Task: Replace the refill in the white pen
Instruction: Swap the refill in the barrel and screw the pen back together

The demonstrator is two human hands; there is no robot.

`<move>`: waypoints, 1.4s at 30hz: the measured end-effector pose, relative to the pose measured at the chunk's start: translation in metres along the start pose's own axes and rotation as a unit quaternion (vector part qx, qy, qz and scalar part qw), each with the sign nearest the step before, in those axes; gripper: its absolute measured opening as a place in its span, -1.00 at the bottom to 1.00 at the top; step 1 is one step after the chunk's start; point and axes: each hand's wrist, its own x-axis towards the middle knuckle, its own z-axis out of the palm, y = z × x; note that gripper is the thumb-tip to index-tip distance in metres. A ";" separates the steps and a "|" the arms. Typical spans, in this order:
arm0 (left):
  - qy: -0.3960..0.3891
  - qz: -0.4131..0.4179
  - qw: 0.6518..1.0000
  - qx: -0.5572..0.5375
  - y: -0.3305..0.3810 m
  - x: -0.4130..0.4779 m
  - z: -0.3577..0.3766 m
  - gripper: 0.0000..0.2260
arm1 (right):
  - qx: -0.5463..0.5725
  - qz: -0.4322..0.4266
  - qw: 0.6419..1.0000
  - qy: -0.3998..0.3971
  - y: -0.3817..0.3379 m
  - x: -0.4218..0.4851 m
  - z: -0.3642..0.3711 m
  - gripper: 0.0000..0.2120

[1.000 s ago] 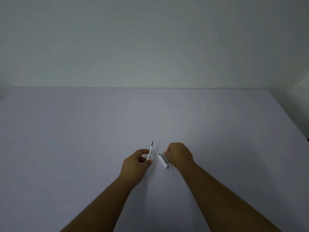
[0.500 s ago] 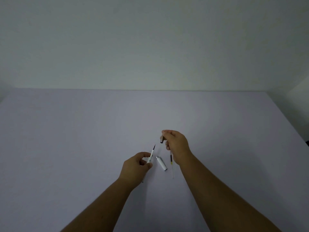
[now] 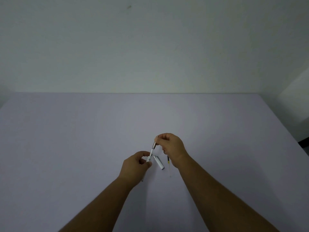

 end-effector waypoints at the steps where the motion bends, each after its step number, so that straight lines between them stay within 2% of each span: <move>1: 0.002 0.001 1.000 -0.002 0.001 -0.001 0.000 -0.81 | -0.002 0.002 1.000 -0.006 0.000 -0.002 0.000 -0.88; 5: 0.011 -0.001 1.000 -0.015 0.007 -0.007 0.000 -0.76 | -0.024 0.005 0.998 -0.053 0.004 -0.011 0.001 -0.90; 12: 0.028 -0.024 0.999 -0.009 0.008 -0.015 -0.002 -0.83 | -0.041 0.013 0.995 -0.093 0.003 -0.020 0.000 -0.92; 18: 0.038 -0.013 0.999 -0.003 0.016 -0.020 -0.004 -0.85 | -0.078 0.015 0.993 -0.082 0.001 -0.022 0.001 -0.85; 21: 0.038 -0.001 0.999 0.005 0.019 -0.022 -0.004 -0.86 | -0.101 0.018 0.993 -0.058 0.000 -0.021 0.004 -0.75; 24: 0.035 -0.001 0.999 0.003 0.020 -0.024 -0.004 -0.86 | -0.098 0.001 0.993 -0.070 -0.001 -0.022 0.006 -0.81; 29: 0.027 -0.005 1.000 0.000 0.021 -0.027 -0.003 -0.85 | -0.150 -0.010 0.988 -0.046 -0.003 -0.026 0.008 -0.63; 33: 0.035 -0.011 0.999 -0.017 0.019 -0.028 -0.008 -0.87 | -0.099 0.005 0.991 -0.088 -0.005 -0.029 0.008 -0.83; 34: 0.035 -0.008 0.999 -0.017 0.019 -0.029 -0.009 -0.87 | -0.107 -0.002 0.991 -0.086 -0.005 -0.030 0.008 -0.83; 38: 0.029 -0.001 0.999 -0.016 0.020 -0.033 -0.007 -0.88 | -0.162 -0.001 0.986 -0.039 -0.004 -0.033 0.011 -0.60; 40: 0.031 -0.004 0.999 -0.024 0.021 -0.034 -0.007 -0.88 | -0.117 0.011 0.991 -0.066 -0.005 -0.034 0.009 -0.64; 42: 0.035 -0.007 0.999 -0.030 0.022 -0.034 -0.009 -0.89 | -0.061 0.022 0.993 -0.102 -0.008 -0.036 0.005 -0.77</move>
